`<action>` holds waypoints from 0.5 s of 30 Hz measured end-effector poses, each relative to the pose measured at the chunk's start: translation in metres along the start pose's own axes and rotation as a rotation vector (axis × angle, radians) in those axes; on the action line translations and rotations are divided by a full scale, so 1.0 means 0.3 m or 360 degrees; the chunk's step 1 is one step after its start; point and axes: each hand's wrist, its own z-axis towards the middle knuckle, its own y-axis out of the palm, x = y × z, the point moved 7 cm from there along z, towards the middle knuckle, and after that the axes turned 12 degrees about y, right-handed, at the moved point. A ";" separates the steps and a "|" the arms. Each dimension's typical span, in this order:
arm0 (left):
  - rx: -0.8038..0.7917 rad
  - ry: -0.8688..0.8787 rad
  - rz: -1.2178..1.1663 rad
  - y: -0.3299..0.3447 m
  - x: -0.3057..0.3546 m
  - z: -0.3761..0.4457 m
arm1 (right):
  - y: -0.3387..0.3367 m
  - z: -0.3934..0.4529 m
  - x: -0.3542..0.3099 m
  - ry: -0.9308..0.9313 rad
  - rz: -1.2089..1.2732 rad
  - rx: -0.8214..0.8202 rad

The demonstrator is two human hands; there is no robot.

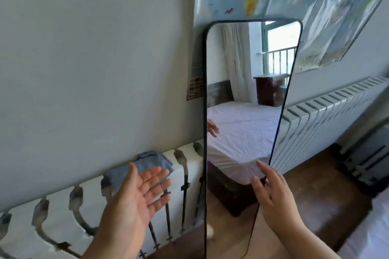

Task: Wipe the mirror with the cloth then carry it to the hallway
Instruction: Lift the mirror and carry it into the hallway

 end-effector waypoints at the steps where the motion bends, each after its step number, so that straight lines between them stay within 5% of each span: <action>1: 0.0007 -0.0006 -0.0004 0.048 -0.031 0.001 | -0.053 0.044 0.060 0.0122 0.0137 0.0040; 6: 0.0157 0.0067 -0.0010 0.226 -0.188 0.003 | -0.191 0.312 0.318 0.0472 0.0749 -0.0002; 15: 0.0375 0.0521 0.0095 0.467 -0.175 0.036 | -0.377 0.739 0.384 0.0486 0.0990 -0.0373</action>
